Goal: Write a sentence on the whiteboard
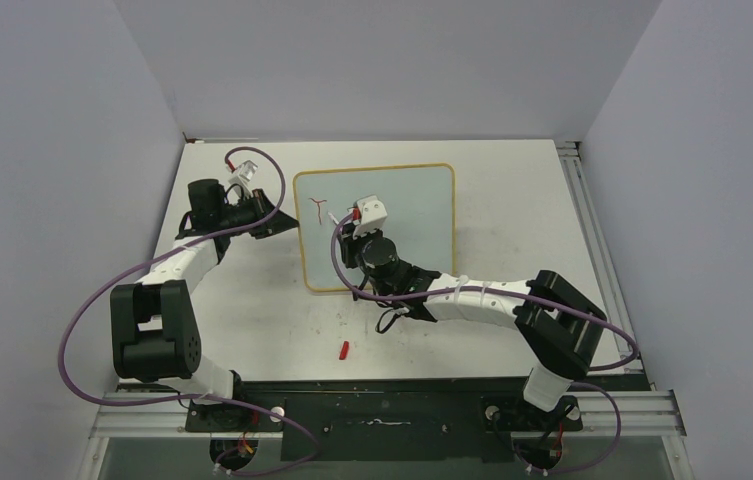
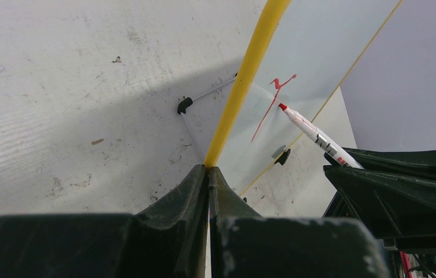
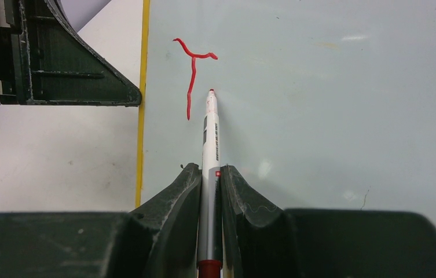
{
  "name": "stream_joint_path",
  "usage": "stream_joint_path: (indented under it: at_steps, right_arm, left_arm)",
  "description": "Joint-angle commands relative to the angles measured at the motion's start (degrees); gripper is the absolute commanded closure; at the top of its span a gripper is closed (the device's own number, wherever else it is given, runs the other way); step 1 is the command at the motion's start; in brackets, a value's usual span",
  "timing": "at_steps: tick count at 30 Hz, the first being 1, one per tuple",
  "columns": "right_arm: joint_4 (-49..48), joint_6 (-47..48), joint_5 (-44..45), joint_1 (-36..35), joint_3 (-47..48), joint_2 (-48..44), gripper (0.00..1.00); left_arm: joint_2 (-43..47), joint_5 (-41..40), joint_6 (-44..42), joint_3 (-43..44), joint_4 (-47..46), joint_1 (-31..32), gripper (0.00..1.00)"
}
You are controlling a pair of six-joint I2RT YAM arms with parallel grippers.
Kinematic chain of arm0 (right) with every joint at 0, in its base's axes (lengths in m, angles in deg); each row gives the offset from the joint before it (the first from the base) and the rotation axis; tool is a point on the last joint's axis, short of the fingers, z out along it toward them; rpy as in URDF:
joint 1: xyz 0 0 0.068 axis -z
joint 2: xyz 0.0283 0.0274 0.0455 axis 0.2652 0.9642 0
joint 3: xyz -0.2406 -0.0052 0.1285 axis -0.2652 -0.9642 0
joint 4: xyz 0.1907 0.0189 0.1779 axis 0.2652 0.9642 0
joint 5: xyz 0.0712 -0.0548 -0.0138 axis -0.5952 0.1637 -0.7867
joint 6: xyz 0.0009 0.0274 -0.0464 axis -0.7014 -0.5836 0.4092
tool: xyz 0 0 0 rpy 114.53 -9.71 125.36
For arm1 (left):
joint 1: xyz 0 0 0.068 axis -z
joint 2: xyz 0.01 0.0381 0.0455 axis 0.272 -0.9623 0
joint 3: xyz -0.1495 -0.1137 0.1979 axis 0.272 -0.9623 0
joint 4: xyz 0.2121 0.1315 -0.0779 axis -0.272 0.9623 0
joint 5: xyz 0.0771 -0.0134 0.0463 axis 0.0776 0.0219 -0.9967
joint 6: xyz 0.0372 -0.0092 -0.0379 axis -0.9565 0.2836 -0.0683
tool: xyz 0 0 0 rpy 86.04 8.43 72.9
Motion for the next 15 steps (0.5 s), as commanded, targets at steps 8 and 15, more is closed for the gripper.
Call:
stream_joint_path:
  at_steps: [8, 15]
  right_arm:
    - [-2.1, 0.3, 2.4, 0.3, 2.5, 0.4, 0.95]
    - [-1.3, 0.5, 1.4, 0.4, 3.3, 1.3, 0.95]
  left_arm:
    - [1.3, 2.6, 0.1, 0.6, -2.0, 0.8, 1.00]
    - [1.3, 2.8, 0.2, 0.6, -2.3, 0.8, 1.00]
